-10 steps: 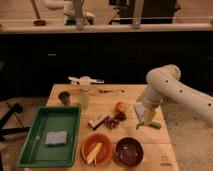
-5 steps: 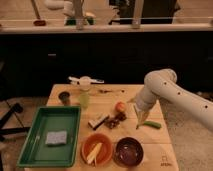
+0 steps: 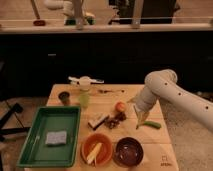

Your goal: Place grapes in purple bowl

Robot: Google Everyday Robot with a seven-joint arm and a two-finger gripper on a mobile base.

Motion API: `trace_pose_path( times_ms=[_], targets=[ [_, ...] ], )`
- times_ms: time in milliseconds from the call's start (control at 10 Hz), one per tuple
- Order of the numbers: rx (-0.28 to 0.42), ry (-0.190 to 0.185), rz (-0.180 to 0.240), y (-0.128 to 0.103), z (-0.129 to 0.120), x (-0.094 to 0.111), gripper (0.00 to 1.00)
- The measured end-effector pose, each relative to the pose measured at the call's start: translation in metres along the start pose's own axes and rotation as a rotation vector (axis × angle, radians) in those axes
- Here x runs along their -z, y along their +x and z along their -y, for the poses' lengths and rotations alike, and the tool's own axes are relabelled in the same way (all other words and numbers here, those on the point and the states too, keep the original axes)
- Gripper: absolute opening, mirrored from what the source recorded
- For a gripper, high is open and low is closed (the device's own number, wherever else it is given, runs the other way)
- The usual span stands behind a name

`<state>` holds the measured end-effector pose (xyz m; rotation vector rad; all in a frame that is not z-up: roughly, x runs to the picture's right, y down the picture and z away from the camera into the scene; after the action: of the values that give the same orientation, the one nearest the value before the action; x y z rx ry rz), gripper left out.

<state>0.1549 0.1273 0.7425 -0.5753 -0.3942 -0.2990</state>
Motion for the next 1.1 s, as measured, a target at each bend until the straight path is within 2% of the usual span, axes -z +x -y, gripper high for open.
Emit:
trace_pose_path(
  times_ms=[100, 300, 500, 600, 800, 1100],
  targets=[
    [0.070, 0.011, -0.001, -0.009, 0.000, -0.004, 0.80],
    [0.267, 0.046, 0.006, -0.043, 0.006, -0.018, 0.80],
    [0.398, 0.071, 0.002, -0.057, 0.003, -0.032, 0.80],
    [0.419, 0.069, -0.007, -0.064, 0.003, -0.042, 0.80],
    [0.417, 0.054, -0.030, -0.072, 0.001, -0.064, 0.80],
    [0.329, 0.030, -0.081, -0.076, 0.008, -0.099, 0.80]
  ],
)
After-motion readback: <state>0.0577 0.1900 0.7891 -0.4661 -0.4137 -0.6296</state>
